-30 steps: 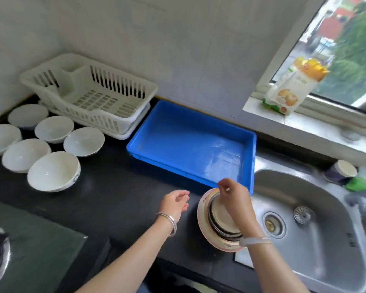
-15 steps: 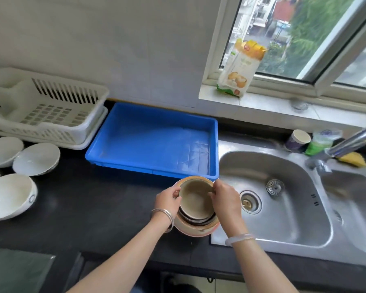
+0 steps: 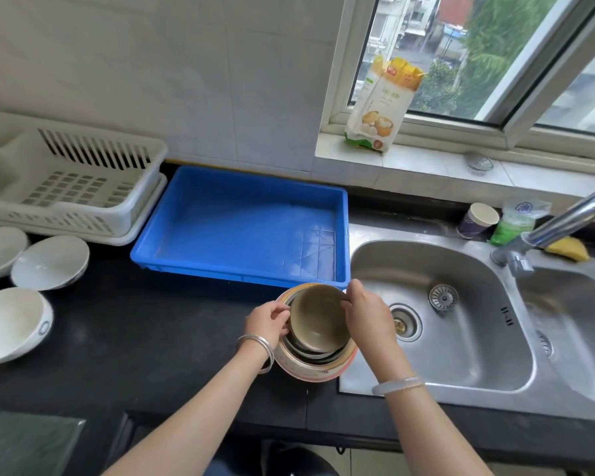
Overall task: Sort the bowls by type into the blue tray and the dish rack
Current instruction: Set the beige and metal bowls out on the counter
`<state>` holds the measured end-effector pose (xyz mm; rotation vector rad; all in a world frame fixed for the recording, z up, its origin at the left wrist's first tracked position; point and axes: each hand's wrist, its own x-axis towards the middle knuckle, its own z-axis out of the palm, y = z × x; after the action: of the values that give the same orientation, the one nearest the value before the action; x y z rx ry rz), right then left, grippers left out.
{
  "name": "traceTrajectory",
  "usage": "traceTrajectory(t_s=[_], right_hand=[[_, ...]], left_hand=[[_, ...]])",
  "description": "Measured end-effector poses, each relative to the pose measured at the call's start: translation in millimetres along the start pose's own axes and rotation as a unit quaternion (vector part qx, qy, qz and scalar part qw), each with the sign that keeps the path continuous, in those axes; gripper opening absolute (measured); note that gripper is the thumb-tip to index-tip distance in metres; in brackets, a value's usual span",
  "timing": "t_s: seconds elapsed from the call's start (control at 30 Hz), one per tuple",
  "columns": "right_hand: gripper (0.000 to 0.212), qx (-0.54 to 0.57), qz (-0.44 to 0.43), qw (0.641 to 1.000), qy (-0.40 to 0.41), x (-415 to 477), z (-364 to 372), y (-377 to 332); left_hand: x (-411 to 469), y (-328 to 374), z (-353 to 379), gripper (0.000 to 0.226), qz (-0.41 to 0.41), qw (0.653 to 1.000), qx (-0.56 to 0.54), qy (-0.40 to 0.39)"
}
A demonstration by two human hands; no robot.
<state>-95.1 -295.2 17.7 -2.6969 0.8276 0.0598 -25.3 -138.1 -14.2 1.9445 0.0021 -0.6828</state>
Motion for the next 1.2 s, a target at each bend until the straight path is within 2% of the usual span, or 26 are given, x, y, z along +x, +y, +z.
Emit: traceTrajectory(t_s=[0.1, 0.23, 0.33, 0.57, 0.8, 1.03, 1.2], right_hand=[[0.013, 0.042, 0.012, 0.999, 0.017, -2.8, -2.1, 3.9], [0.012, 0.127, 0.045, 0.990, 0.047, -5.2, -6.7, 13.0], [0.009, 0.162, 0.065, 0.984, 0.041, -6.8, -8.7, 17.6], [0.008, 0.232, 0.072, 0.969, 0.048, -10.7, -20.0, 12.8], [0.014, 0.328, 0.046, 0.942, 0.054, 0.2, -40.0, -18.4], [0.013, 0.319, 0.007, 0.947, -0.015, 14.5, -11.9, -76.3], [0.017, 0.328, -0.009, 0.940, -0.098, 21.8, 28.1, -130.8]], left_hand=[[1.6, 1.4, -0.3, 0.019, 0.001, 1.000, 0.000, -0.008], [0.2, 3.6, -0.1, 0.005, 0.009, 0.997, 0.071, -0.010], [-1.6, 5.5, 2.9, 0.020, 0.018, 0.996, 0.092, -0.004], [-3.8, 8.4, -5.4, 0.015, 0.014, 1.000, 0.027, 0.008], [-6.6, 8.8, -55.7, 0.015, 0.010, 0.995, -0.079, 0.058], [-11.0, -23.2, -125.1, 0.011, -0.045, 0.974, -0.146, 0.167], [-19.0, -61.3, -170.0, 0.019, -0.096, 0.939, -0.229, 0.236]])
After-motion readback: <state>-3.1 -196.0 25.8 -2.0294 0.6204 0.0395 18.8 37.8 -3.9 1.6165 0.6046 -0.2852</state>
